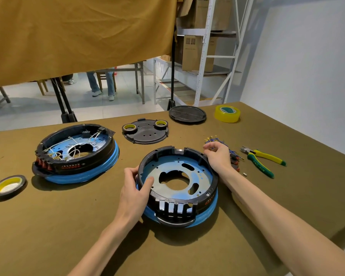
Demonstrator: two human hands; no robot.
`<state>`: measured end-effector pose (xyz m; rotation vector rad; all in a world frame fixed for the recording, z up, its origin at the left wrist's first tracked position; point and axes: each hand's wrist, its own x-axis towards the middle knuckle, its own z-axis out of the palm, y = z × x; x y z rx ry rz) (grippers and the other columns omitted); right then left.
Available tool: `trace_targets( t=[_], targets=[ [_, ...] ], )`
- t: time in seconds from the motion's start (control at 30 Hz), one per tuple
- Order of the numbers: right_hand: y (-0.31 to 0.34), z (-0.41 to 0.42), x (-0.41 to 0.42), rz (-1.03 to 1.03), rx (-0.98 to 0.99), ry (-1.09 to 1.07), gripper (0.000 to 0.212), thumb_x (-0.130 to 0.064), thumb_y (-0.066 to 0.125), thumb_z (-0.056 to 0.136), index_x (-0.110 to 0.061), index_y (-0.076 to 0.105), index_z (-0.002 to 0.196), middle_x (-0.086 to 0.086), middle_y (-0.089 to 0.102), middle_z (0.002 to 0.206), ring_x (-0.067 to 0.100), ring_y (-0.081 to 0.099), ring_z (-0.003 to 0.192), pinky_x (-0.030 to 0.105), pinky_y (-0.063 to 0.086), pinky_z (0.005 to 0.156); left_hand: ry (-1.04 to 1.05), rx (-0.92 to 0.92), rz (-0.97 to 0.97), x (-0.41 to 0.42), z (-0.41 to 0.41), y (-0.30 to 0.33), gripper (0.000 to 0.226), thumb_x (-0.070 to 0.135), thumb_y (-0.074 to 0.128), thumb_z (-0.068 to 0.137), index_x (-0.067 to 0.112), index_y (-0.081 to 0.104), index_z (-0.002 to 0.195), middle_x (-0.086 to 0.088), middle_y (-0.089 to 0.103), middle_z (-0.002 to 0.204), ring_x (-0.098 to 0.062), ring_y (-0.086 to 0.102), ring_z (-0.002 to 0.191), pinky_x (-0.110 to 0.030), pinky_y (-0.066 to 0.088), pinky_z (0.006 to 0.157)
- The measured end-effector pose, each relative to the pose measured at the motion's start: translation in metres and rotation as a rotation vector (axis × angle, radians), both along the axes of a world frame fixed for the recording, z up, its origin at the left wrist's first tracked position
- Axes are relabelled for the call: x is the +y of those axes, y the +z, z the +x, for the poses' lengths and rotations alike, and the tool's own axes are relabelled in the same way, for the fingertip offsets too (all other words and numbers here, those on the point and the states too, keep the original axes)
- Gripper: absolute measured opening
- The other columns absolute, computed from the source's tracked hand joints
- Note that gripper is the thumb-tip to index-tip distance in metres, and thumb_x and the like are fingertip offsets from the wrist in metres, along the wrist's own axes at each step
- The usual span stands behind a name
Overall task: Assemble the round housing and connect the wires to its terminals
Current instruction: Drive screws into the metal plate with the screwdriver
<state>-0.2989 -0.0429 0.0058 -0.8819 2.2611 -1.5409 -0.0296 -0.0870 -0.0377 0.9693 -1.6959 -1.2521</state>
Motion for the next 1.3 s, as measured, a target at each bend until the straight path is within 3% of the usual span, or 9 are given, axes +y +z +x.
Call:
trace_targets(
  t=[0.13, 0.23, 0.37, 0.43, 0.63, 0.8, 0.93, 1.17, 1.3],
  targets=[
    [-0.001, -0.001, 0.0, -0.048, -0.008, 0.038, 0.014, 0.0, 0.062, 0.096, -0.012, 0.068, 0.096, -0.007, 0.062, 0.089, 0.005, 0.056, 0.082, 0.015, 0.043, 0.068, 0.023, 0.042, -0.004, 0.003, -0.004, 0.001, 0.013, 0.033, 0.056, 0.104, 0.035, 0.047, 0.113, 0.006, 0.067, 0.107, -0.002, 0.067, 0.096, -0.029, 0.057, 0.078],
    [-0.005, 0.0, 0.001, -0.084, -0.114, -0.012, 0.015, 0.001, 0.062, 0.095, -0.012, 0.069, 0.095, 0.001, 0.065, 0.09, 0.016, 0.06, 0.086, 0.027, 0.051, 0.078, 0.029, 0.014, -0.021, 0.005, -0.006, 0.003, 0.008, 0.039, 0.05, 0.105, 0.044, 0.045, 0.109, 0.012, 0.066, 0.107, 0.009, 0.064, 0.094, -0.02, 0.052, 0.072],
    [-0.005, -0.001, 0.005, -0.094, -0.265, -0.011, 0.017, 0.001, 0.06, 0.097, -0.014, 0.068, 0.096, 0.011, 0.068, 0.104, 0.026, 0.065, 0.097, 0.042, 0.057, 0.087, 0.035, -0.013, -0.032, 0.004, -0.007, 0.004, 0.005, 0.046, 0.046, 0.105, 0.045, 0.045, 0.11, 0.013, 0.066, 0.107, -0.006, 0.064, 0.103, -0.027, 0.054, 0.082],
    [-0.004, -0.002, 0.008, -0.105, -0.324, 0.002, 0.017, 0.0, 0.06, 0.097, -0.014, 0.067, 0.098, 0.014, 0.068, 0.108, 0.028, 0.067, 0.098, 0.041, 0.059, 0.081, 0.038, -0.019, -0.037, 0.004, -0.007, 0.004, 0.005, 0.044, 0.046, 0.106, 0.043, 0.046, 0.11, 0.011, 0.067, 0.106, -0.007, 0.065, 0.102, -0.03, 0.054, 0.082],
    [-0.003, -0.002, 0.007, -0.087, -0.339, -0.006, 0.016, 0.002, 0.059, 0.097, -0.012, 0.067, 0.099, 0.016, 0.069, 0.11, 0.029, 0.067, 0.096, 0.036, 0.056, 0.072, 0.051, 0.019, -0.019, 0.006, -0.009, 0.005, 0.011, 0.03, 0.049, 0.107, 0.04, 0.048, 0.108, 0.01, 0.068, 0.096, 0.012, 0.065, 0.085, -0.006, 0.05, 0.063],
    [0.002, -0.002, 0.0, -0.046, -0.255, 0.012, 0.017, 0.0, 0.059, 0.098, -0.015, 0.067, 0.096, 0.012, 0.068, 0.104, 0.024, 0.065, 0.09, 0.035, 0.057, 0.074, 0.041, 0.006, -0.017, 0.006, -0.007, 0.002, 0.014, 0.027, 0.047, 0.107, 0.038, 0.046, 0.114, 0.009, 0.067, 0.1, 0.011, 0.065, 0.086, -0.019, 0.053, 0.065],
    [0.002, -0.003, -0.001, 0.001, -0.169, 0.037, 0.016, -0.004, 0.06, 0.098, -0.017, 0.068, 0.1, 0.003, 0.064, 0.098, 0.023, 0.065, 0.097, 0.037, 0.057, 0.082, 0.029, -0.014, -0.008, 0.006, -0.006, 0.001, 0.013, 0.026, 0.045, 0.107, 0.034, 0.044, 0.116, 0.002, 0.066, 0.101, -0.007, 0.068, 0.088, -0.039, 0.058, 0.077],
    [0.0, -0.003, 0.004, -0.016, -0.194, 0.044, 0.014, -0.002, 0.061, 0.096, -0.014, 0.068, 0.099, 0.011, 0.067, 0.104, 0.025, 0.065, 0.095, 0.035, 0.056, 0.074, 0.036, -0.032, -0.012, 0.006, -0.008, 0.001, 0.014, 0.035, 0.04, 0.109, 0.031, 0.042, 0.122, 0.003, 0.068, 0.101, 0.004, 0.067, 0.084, -0.035, 0.057, 0.073],
    [-0.002, -0.002, 0.007, -0.049, -0.269, 0.012, 0.012, -0.002, 0.063, 0.096, -0.012, 0.069, 0.099, 0.013, 0.069, 0.108, 0.029, 0.068, 0.103, 0.045, 0.059, 0.088, 0.043, -0.035, -0.01, 0.005, -0.009, 0.001, 0.018, 0.04, 0.039, 0.109, 0.031, 0.043, 0.123, 0.007, 0.067, 0.106, 0.008, 0.065, 0.088, -0.027, 0.051, 0.073]
  ],
)
